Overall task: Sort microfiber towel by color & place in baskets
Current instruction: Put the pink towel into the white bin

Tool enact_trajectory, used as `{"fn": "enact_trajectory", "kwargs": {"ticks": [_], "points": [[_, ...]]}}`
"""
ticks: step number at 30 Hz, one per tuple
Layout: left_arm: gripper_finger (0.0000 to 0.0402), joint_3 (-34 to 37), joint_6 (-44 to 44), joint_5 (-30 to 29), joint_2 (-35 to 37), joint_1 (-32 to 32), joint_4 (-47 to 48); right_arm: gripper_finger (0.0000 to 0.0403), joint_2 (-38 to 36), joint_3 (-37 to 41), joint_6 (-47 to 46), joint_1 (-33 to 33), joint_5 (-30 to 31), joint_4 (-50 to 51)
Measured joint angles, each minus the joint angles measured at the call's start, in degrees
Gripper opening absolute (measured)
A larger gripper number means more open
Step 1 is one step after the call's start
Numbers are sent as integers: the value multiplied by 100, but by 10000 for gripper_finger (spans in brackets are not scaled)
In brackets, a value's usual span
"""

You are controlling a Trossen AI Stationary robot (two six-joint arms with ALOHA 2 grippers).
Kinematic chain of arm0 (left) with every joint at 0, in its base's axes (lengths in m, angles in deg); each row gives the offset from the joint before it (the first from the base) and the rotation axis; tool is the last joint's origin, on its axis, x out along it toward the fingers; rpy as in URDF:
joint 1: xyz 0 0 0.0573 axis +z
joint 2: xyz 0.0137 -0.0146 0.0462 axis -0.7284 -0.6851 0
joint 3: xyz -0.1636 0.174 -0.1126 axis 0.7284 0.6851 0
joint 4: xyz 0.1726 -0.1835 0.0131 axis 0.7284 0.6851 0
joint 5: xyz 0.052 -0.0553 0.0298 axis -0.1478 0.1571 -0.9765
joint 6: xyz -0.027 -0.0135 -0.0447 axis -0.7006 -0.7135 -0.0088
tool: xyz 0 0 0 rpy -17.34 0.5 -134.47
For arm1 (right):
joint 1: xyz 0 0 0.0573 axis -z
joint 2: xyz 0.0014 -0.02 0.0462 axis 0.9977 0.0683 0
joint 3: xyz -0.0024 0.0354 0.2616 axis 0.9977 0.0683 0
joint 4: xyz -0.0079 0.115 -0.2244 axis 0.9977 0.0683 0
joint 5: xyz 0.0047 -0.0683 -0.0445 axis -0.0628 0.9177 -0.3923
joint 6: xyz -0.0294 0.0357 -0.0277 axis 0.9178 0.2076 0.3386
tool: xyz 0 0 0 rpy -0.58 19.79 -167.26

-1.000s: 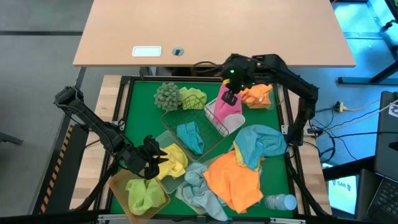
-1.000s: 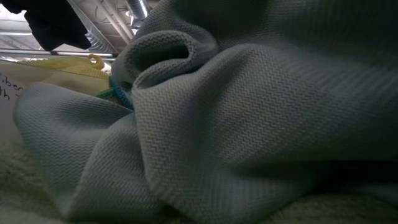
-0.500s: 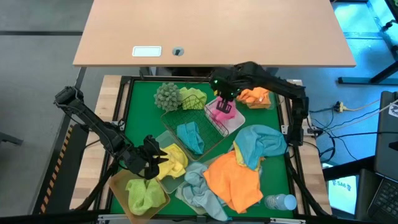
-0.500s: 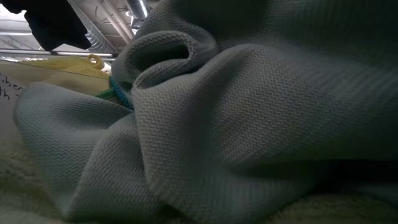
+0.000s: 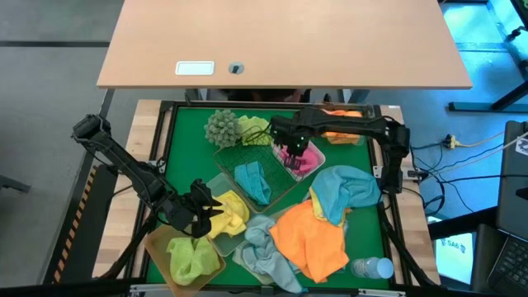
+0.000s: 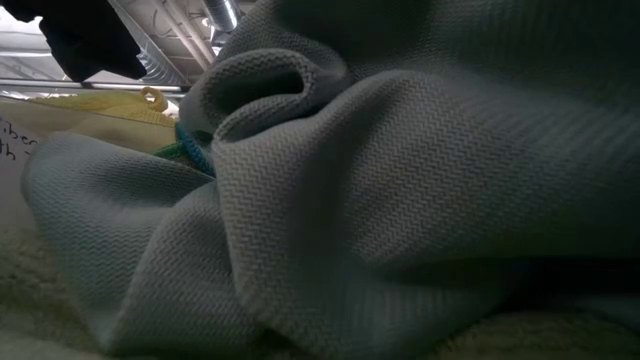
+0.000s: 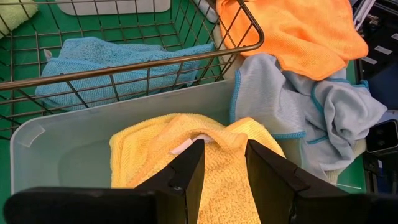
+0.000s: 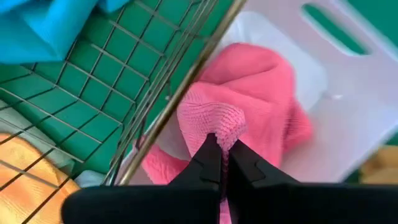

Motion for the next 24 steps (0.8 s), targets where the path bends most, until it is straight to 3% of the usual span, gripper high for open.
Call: {"fn": "enact_trajectory", "kwargs": {"ticks": [6, 15, 19, 24], "points": [[112, 0, 0, 1, 0, -1, 1, 10, 0, 447, 125, 0, 144, -278], [112, 0, -2, 0, 0, -1, 0, 47, 0, 482, 125, 0, 184, -347], [112, 0, -2, 0, 0, 0, -1, 86, 0, 482, 127, 0, 184, -348], [112, 0, -2, 1, 0, -2, -1, 162, 0, 480, 127, 0, 222, -343]]}}
